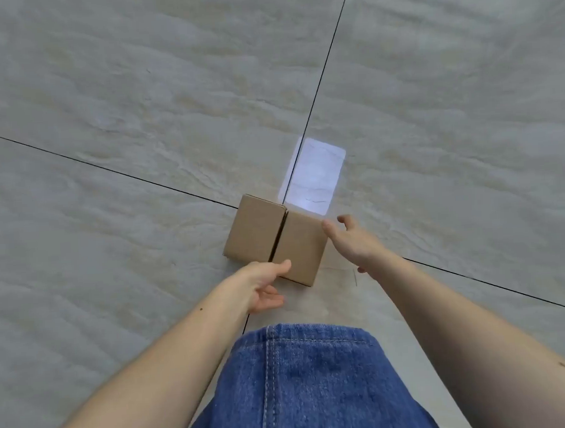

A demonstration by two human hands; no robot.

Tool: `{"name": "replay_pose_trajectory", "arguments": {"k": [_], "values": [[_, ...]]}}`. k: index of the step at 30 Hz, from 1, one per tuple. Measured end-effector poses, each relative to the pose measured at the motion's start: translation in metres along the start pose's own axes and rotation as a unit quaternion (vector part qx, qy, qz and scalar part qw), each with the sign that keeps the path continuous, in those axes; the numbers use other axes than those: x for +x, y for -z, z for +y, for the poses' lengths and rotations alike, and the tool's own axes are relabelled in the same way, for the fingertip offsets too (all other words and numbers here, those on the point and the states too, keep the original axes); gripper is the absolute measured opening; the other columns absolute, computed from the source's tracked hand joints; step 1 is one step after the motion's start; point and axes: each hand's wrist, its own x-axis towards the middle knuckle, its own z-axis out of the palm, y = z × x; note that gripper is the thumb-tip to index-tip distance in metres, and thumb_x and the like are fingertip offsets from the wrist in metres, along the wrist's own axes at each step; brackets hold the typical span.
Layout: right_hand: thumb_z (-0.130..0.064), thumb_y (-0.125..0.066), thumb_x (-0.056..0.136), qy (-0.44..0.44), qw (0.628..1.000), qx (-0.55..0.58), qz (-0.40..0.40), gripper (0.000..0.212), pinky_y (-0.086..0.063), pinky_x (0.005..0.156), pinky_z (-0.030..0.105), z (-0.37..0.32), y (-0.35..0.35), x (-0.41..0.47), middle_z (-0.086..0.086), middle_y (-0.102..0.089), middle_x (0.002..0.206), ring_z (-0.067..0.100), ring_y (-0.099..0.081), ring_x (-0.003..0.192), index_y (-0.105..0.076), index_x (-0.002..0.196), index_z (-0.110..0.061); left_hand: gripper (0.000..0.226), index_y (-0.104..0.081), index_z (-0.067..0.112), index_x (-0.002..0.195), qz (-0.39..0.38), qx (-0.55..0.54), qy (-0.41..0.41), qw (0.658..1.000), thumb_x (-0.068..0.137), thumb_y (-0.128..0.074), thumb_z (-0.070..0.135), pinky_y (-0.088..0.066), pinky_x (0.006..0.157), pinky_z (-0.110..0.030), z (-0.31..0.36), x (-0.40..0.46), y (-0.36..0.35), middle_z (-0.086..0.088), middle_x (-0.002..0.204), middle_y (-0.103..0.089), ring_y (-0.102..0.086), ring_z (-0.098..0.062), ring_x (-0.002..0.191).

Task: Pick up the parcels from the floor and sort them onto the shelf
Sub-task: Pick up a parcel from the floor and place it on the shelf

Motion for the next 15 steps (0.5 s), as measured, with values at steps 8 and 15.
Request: {"name": "replay_pose_trajectory", "arguments": {"k": [8,15], "values": [[-0.049,-0.035,0.098,0.024,1.000,-0.011,0.003,0.057,-0.039,0.096,0.035,0.006,-0.021,0.033,0.007,-0.047,0.147,0.033,-0.043,0.133,-0.033,0.148,-0.023,0.059,-0.035,0.006,0.147,-0.067,-0.074,-0.009,0.995,0.097,-0.061,0.025,-0.036,0.114,-0.052,-0.002,0.025,-0.017,-0.024,0.154,-0.033,-0.050,-0.039,0.133],[-0.051,-0.044,0.092,0.003,0.996,0.082,0.039,0.049,-0.044,0.088,0.038,0.009,-0.017,0.023,0.002,-0.054,0.113,0.026,-0.052,0.099,-0.043,0.132,-0.025,0.069,-0.030,0.011,0.153,-0.083,-0.095,0.004,0.992,0.097,-0.057,0.041,-0.037,0.111,-0.049,-0.007,0.012,-0.028,-0.024,0.157,-0.029,-0.043,-0.038,0.139]]}}
